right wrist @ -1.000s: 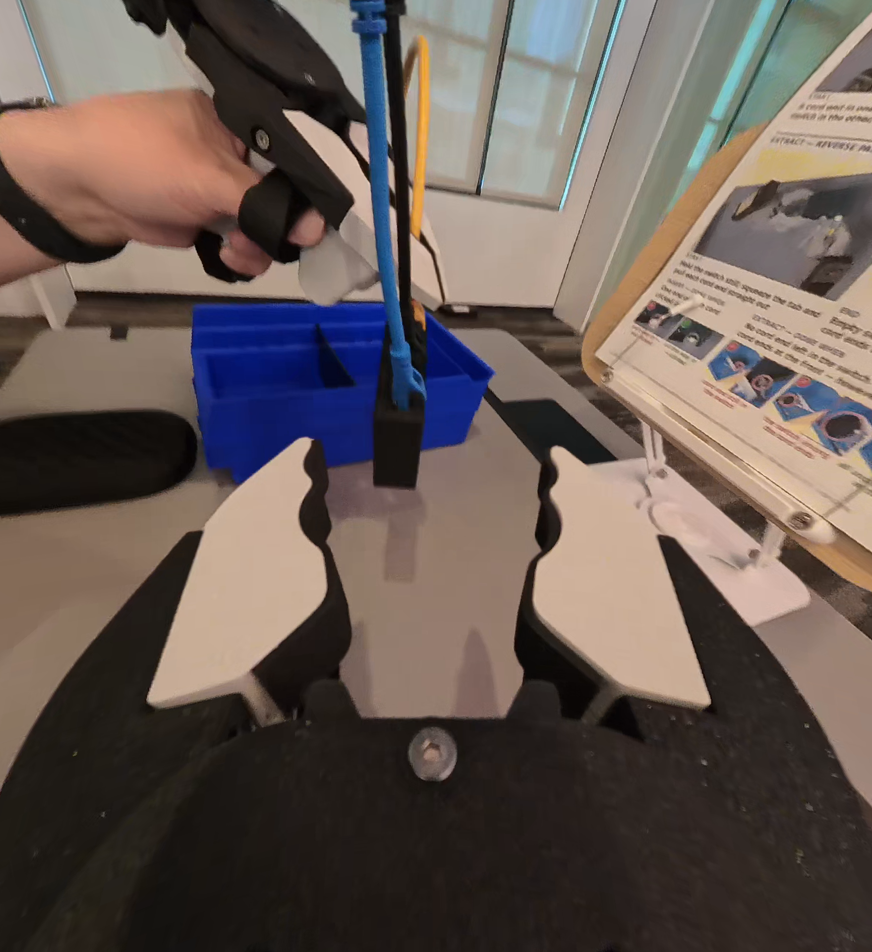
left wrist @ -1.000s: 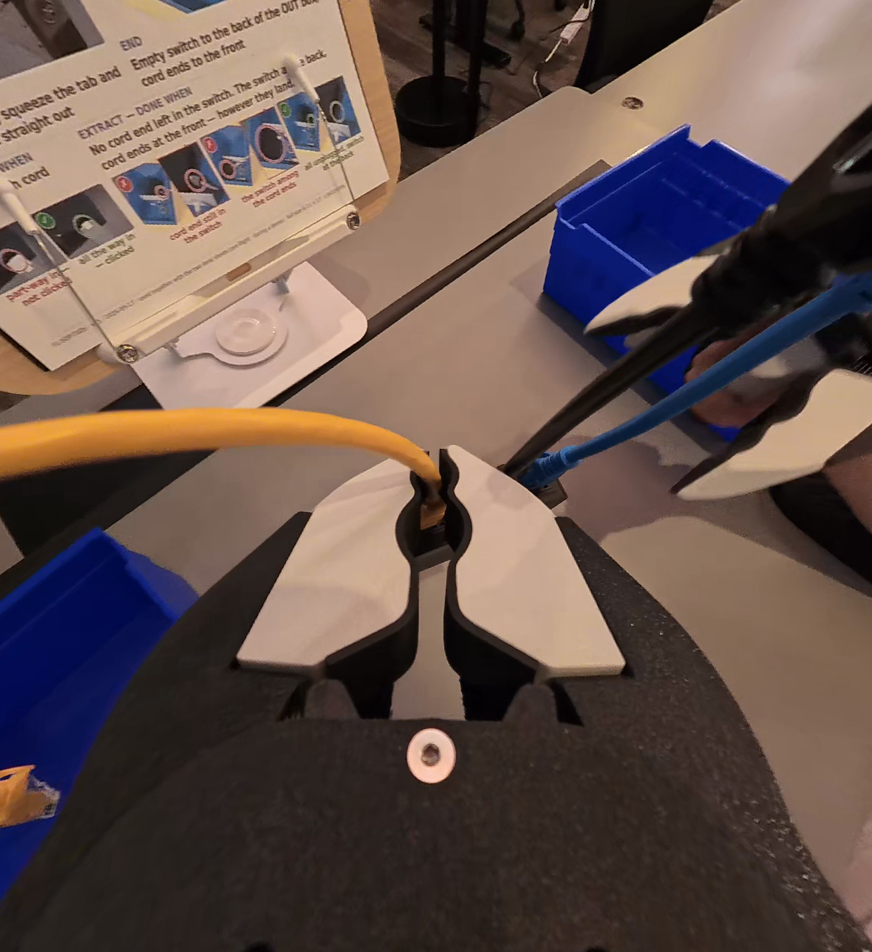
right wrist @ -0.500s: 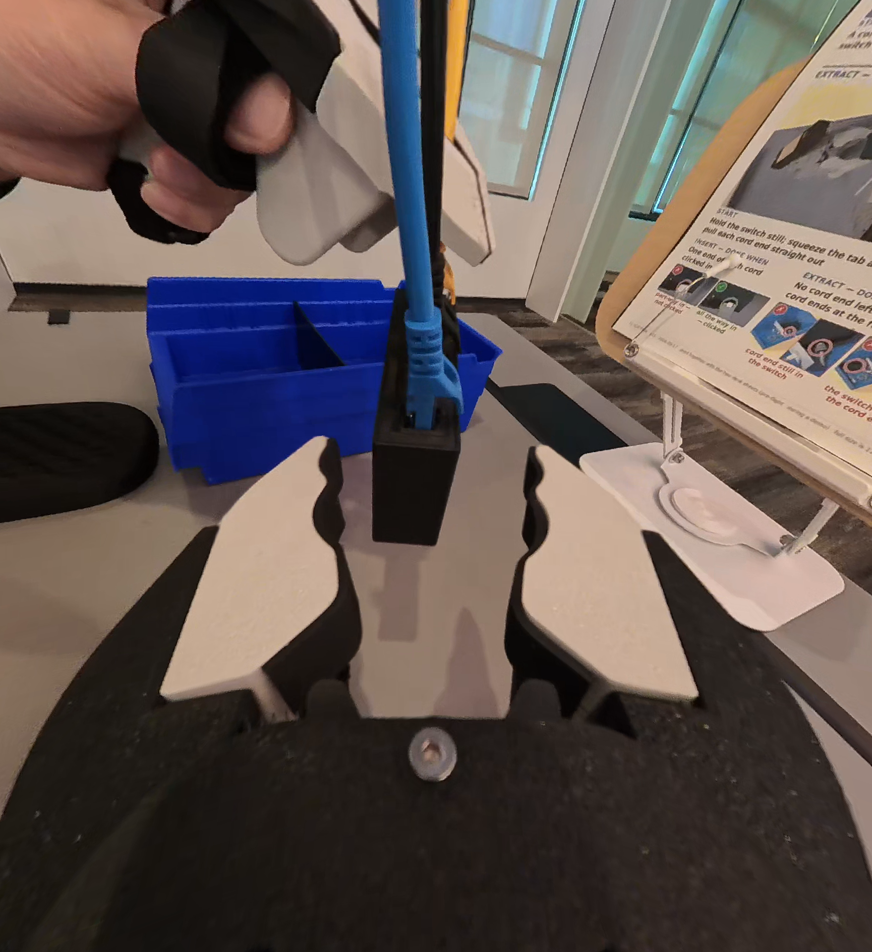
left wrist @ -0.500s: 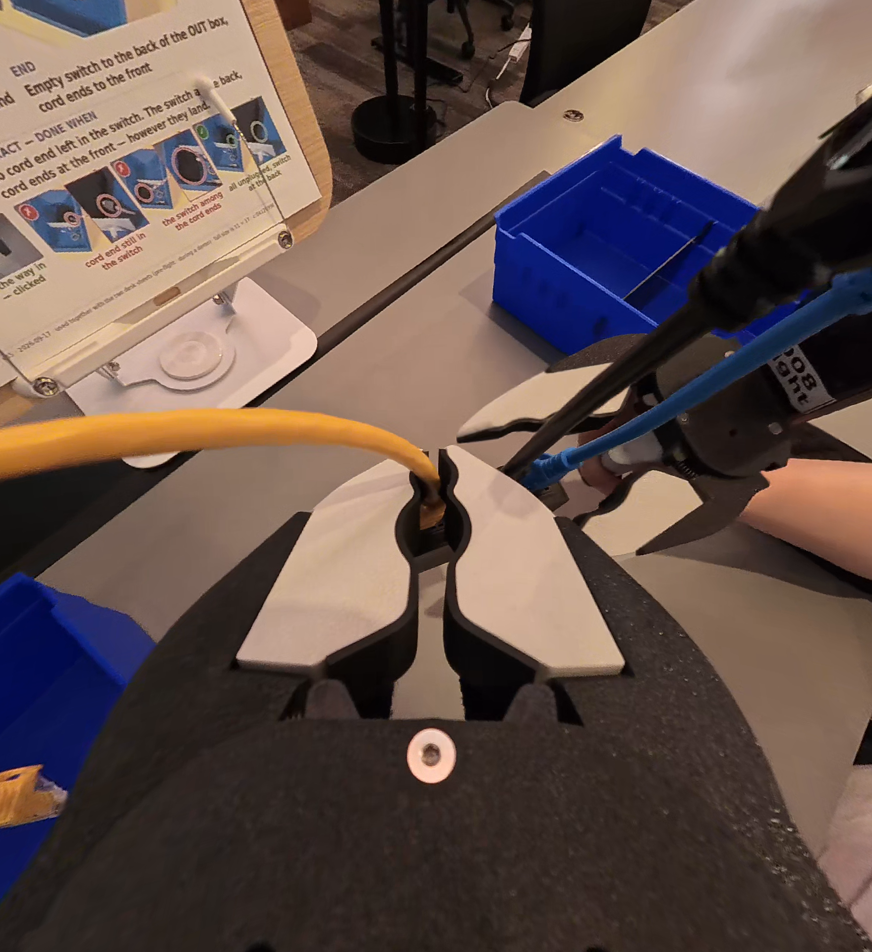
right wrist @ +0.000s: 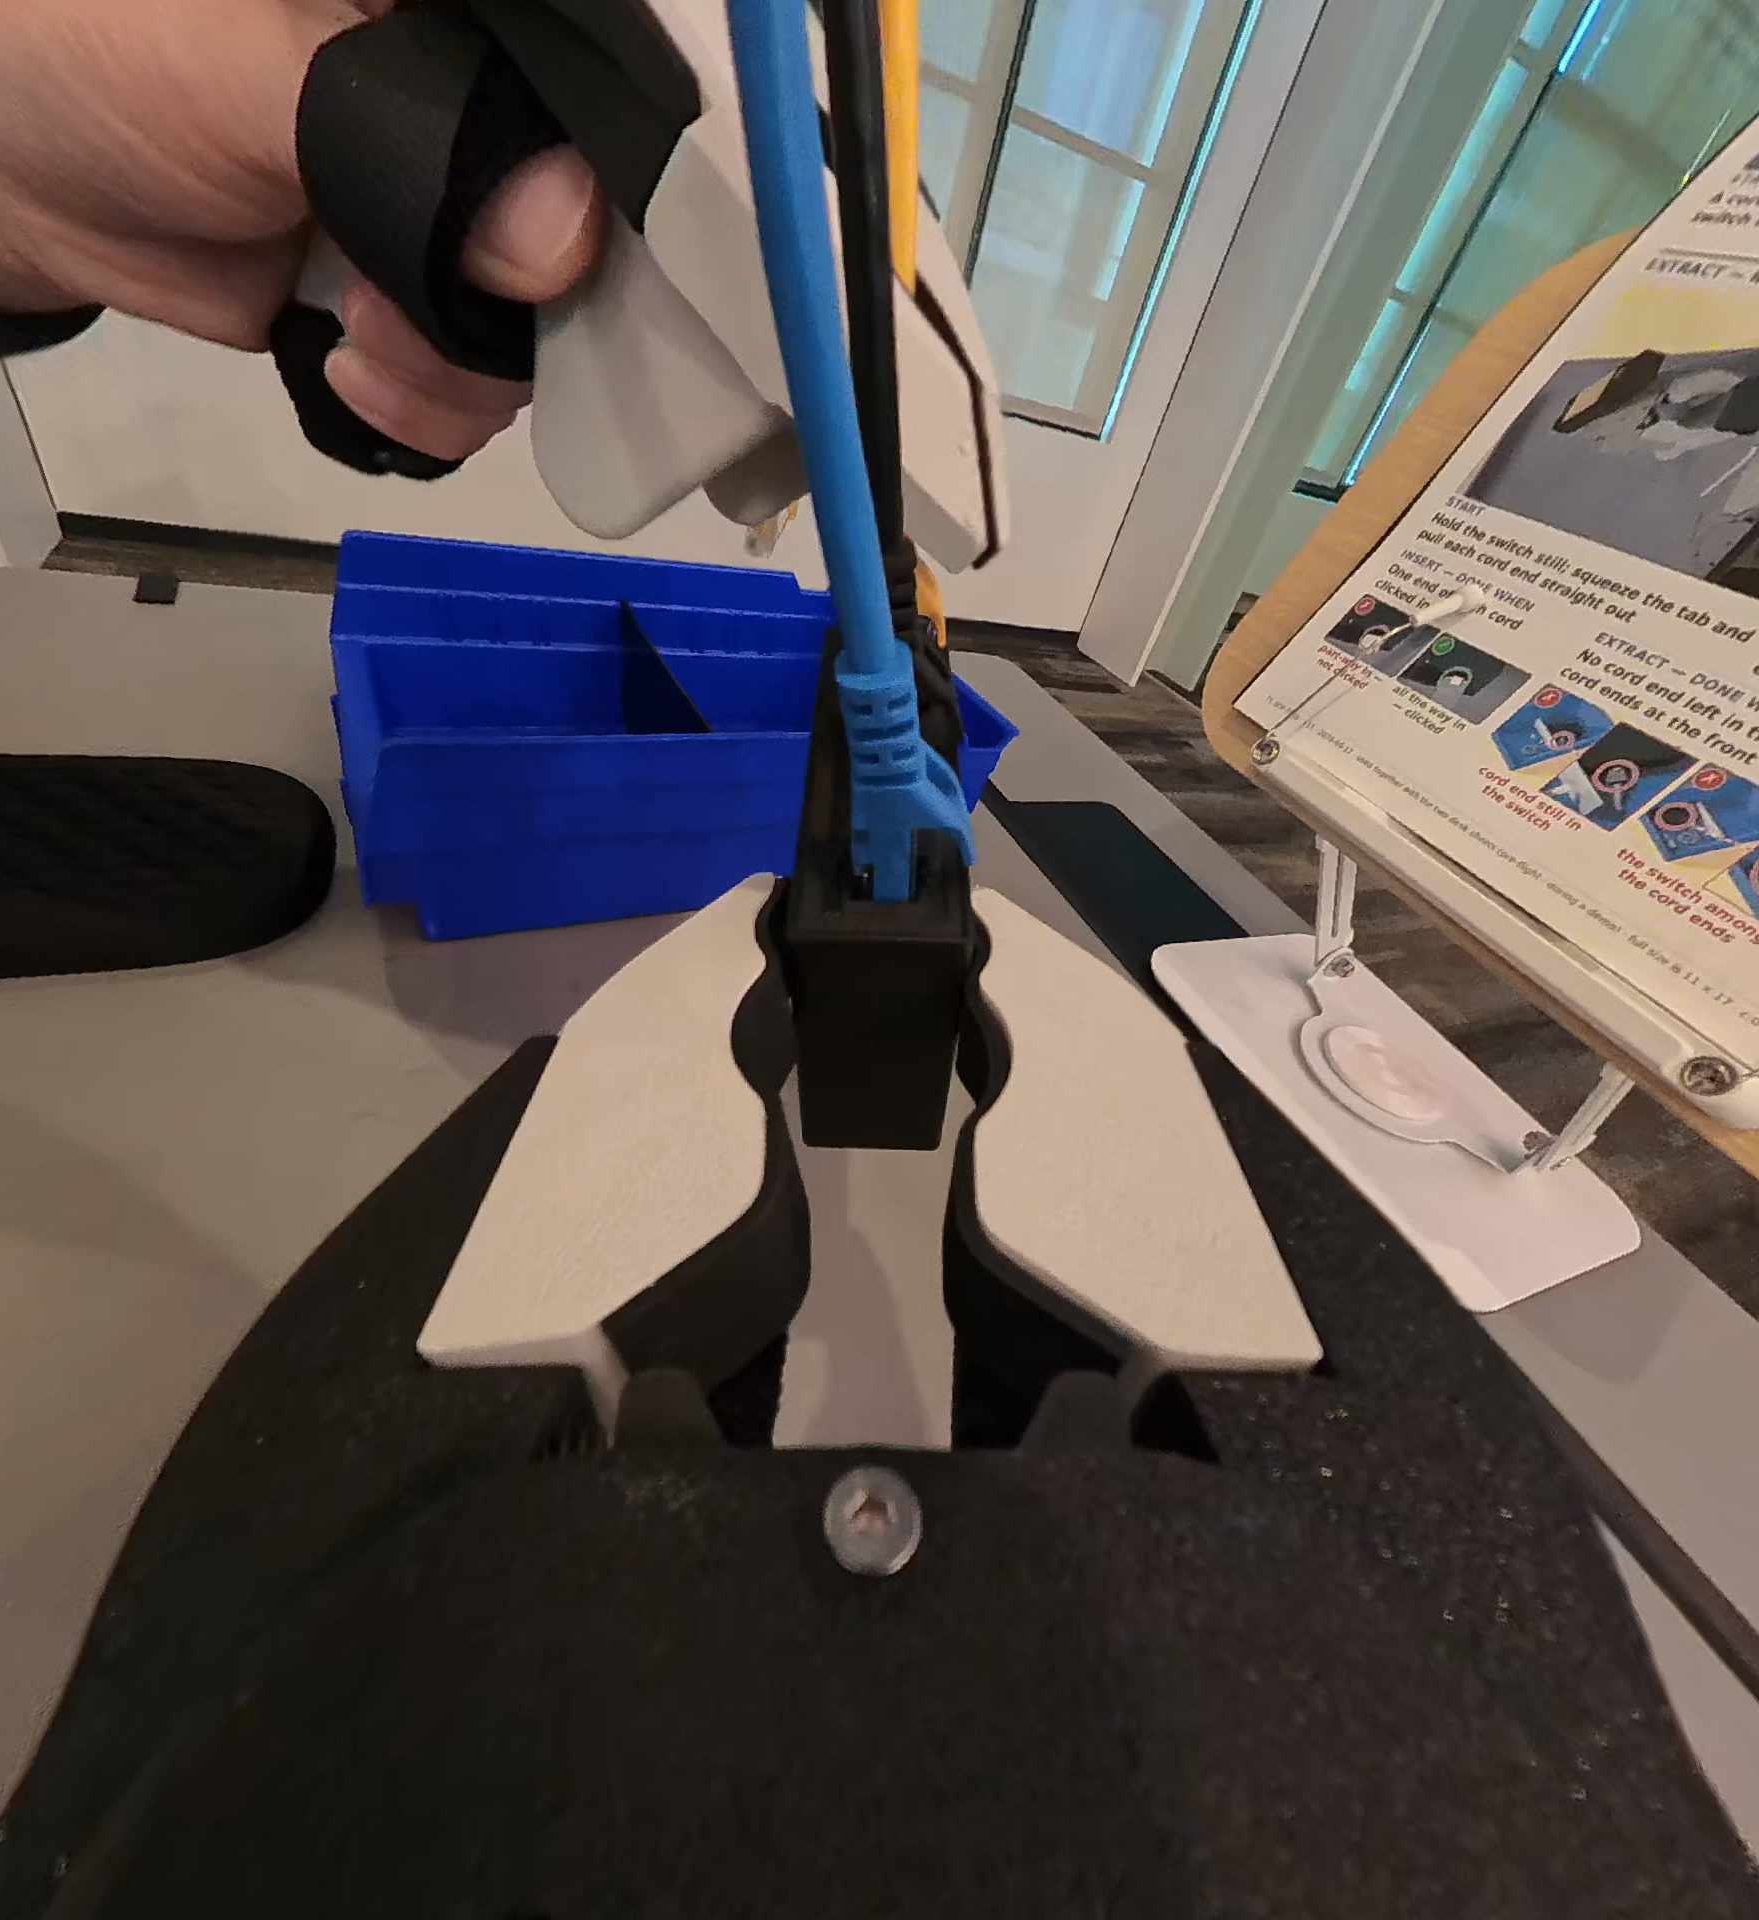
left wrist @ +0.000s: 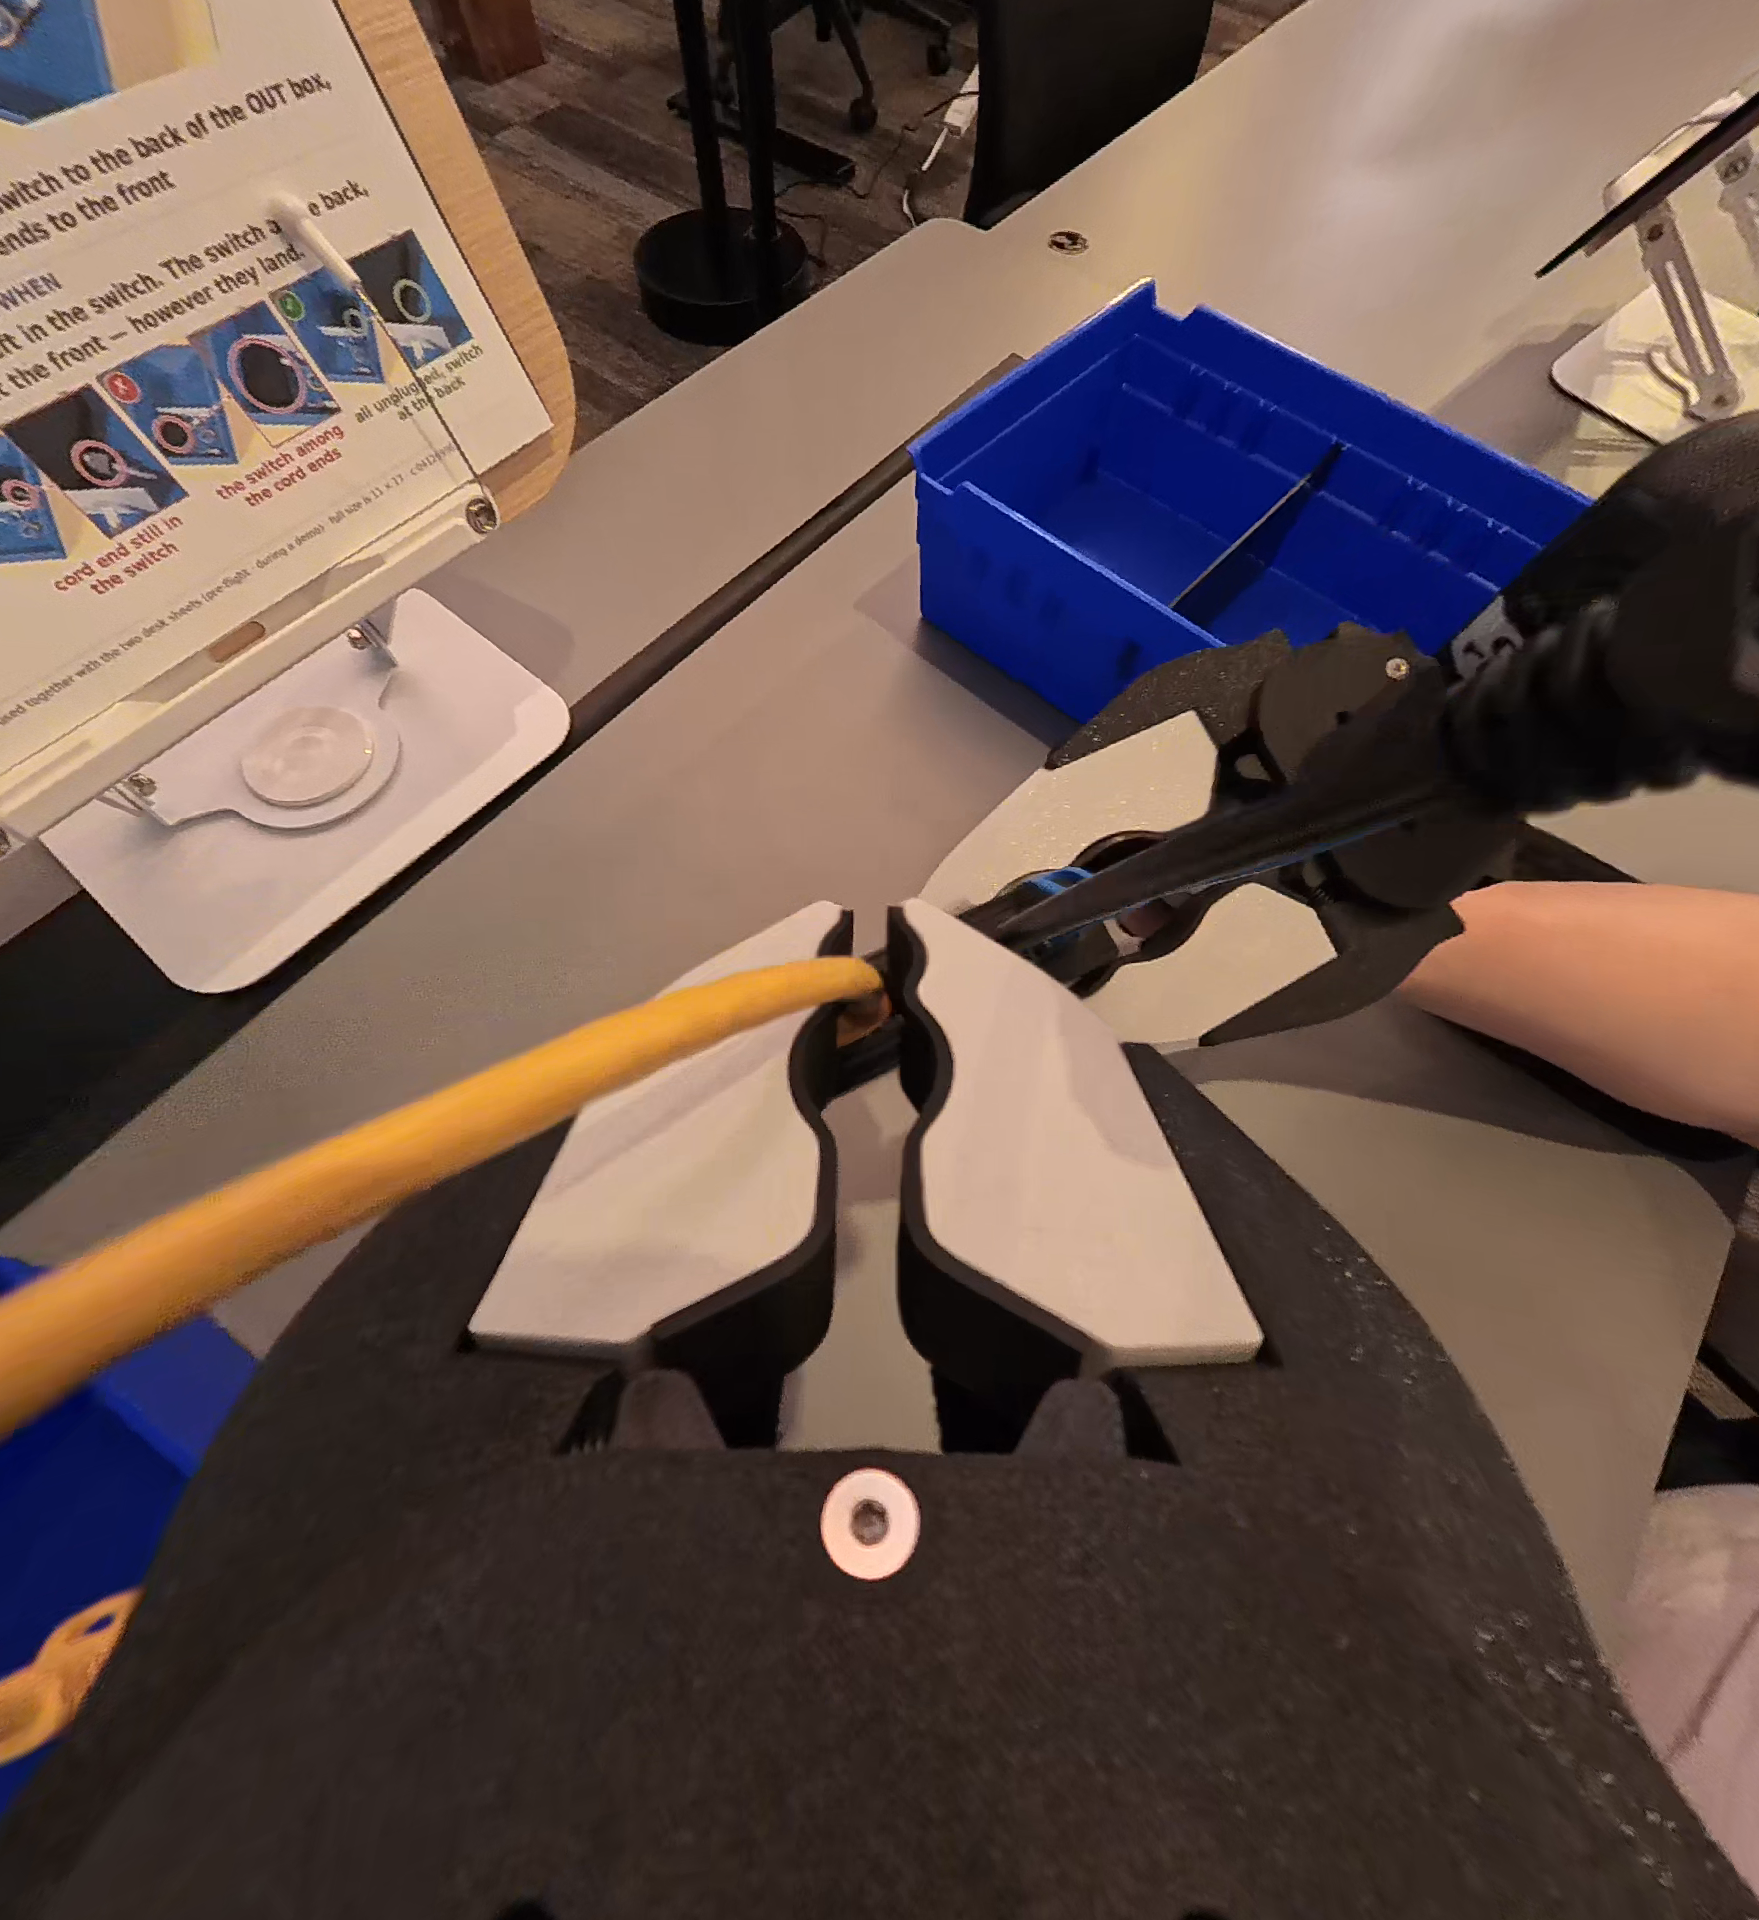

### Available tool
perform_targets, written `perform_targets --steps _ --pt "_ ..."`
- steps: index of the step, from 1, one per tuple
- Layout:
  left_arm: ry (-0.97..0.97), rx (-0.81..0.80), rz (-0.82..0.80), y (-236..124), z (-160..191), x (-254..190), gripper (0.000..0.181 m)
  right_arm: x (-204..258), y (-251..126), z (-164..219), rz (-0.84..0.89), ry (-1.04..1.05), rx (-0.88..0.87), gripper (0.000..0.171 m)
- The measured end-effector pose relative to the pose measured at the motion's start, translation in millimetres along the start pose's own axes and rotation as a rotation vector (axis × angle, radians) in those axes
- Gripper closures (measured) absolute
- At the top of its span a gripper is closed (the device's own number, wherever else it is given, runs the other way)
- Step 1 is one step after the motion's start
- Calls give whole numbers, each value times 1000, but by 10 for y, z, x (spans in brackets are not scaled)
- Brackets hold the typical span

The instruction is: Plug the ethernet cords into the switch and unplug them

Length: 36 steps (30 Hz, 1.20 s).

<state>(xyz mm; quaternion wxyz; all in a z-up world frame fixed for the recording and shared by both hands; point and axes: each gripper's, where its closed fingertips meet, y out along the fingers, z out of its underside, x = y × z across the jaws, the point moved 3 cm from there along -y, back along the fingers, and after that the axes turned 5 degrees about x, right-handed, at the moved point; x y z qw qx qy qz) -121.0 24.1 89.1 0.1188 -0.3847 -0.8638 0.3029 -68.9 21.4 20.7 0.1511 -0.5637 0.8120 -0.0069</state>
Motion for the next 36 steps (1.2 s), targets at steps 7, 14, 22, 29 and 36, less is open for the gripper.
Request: perform_targets --steps 7,14,22,29,36 --pt "-9 -24 65 -74 20 -56 160 -16 -60 -23 11 -35 -34 145" --pt "27 9 55 -128 329 -36 144 -17 -124 -72 -43 2 -88 145" --pt "167 -112 49 -152 562 -138 133 115 -223 -221 -263 101 -215 145" --pt "151 -293 37 -279 559 -233 133 46 -290 -251 -304 196 -276 145" --pt "151 -211 79 -138 839 -444 133 -107 -397 -297 -314 296 -359 145"
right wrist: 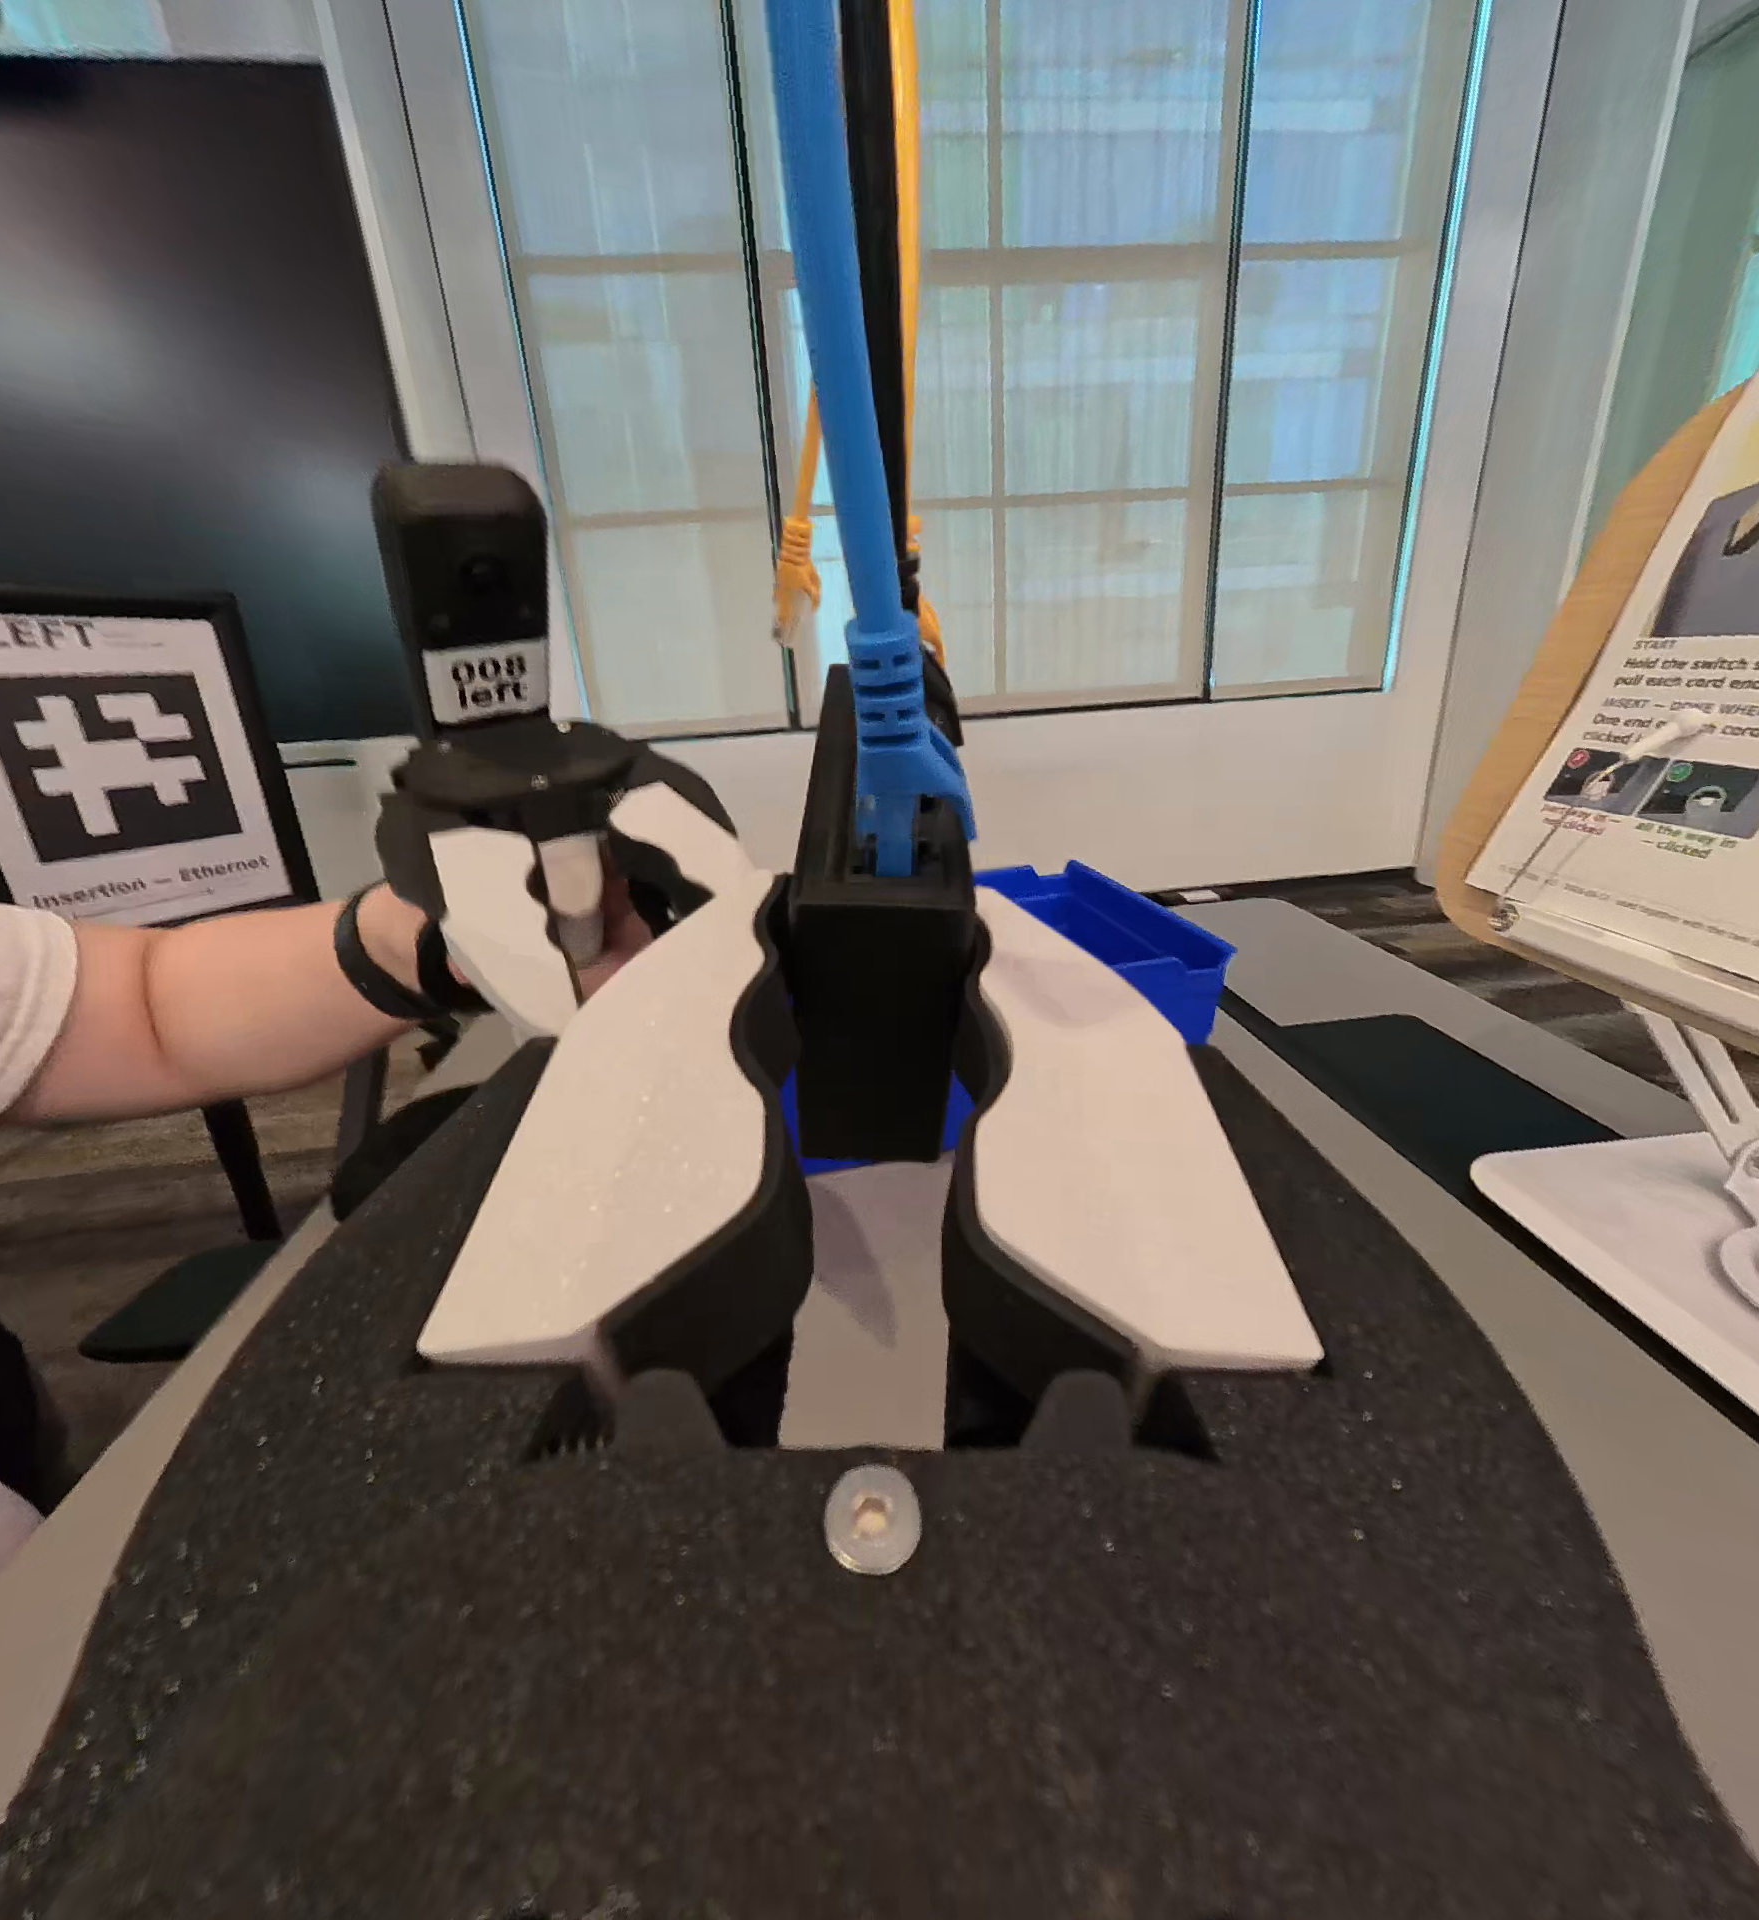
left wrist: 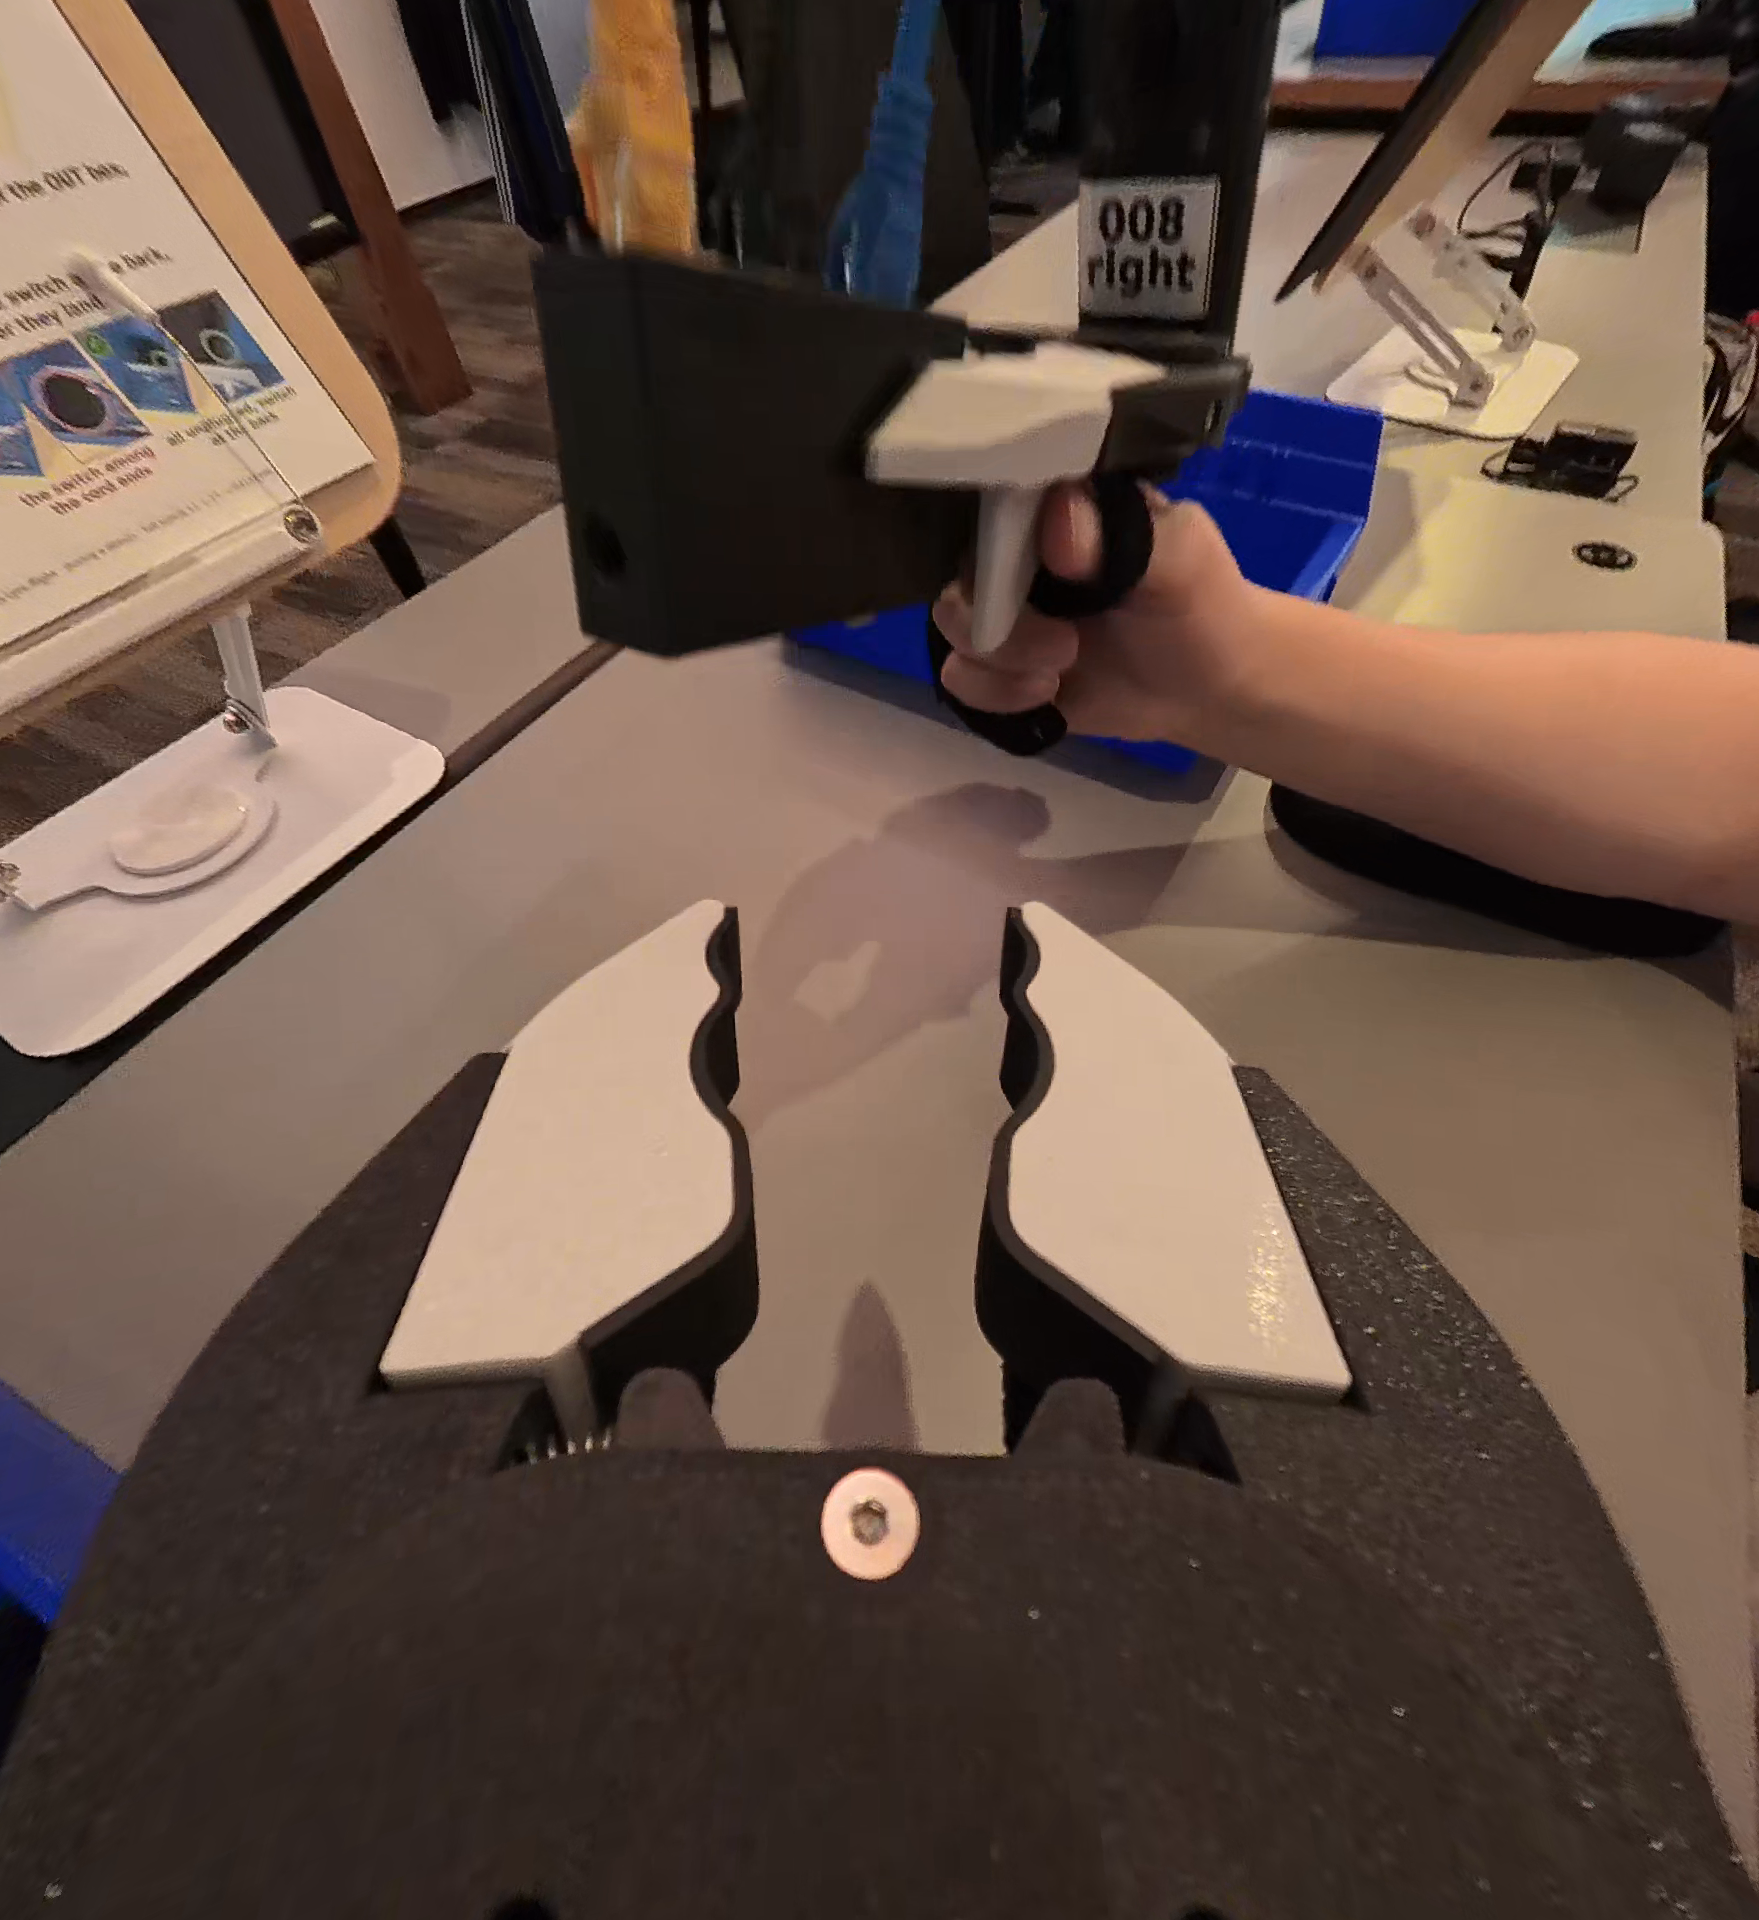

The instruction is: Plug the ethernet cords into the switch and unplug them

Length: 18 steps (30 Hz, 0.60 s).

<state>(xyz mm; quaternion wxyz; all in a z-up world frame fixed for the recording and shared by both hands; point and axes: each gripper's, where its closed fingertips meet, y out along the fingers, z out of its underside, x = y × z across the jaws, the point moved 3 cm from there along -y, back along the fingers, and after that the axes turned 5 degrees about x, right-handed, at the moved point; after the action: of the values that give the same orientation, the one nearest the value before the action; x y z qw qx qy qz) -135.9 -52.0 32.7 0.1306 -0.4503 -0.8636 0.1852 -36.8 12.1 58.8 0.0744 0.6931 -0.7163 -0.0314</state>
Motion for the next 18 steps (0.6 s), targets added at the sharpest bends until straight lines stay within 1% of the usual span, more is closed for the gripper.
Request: perform_targets --steps 3,9,13,18 --pt "20 18 -11 78 58 -13 133 20 -42 -74 -38 27 -50 144" --pt "-4 -25 7 143 92 70 132 97 -155 -237 -107 23 -124 145" --pt "6 -74 26 109 33 142 131 260 -235 -346 -256 4 -209 145" --pt "19 -117 32 57 -93 208 130 430 -277 -367 -408 -13 -241 145"
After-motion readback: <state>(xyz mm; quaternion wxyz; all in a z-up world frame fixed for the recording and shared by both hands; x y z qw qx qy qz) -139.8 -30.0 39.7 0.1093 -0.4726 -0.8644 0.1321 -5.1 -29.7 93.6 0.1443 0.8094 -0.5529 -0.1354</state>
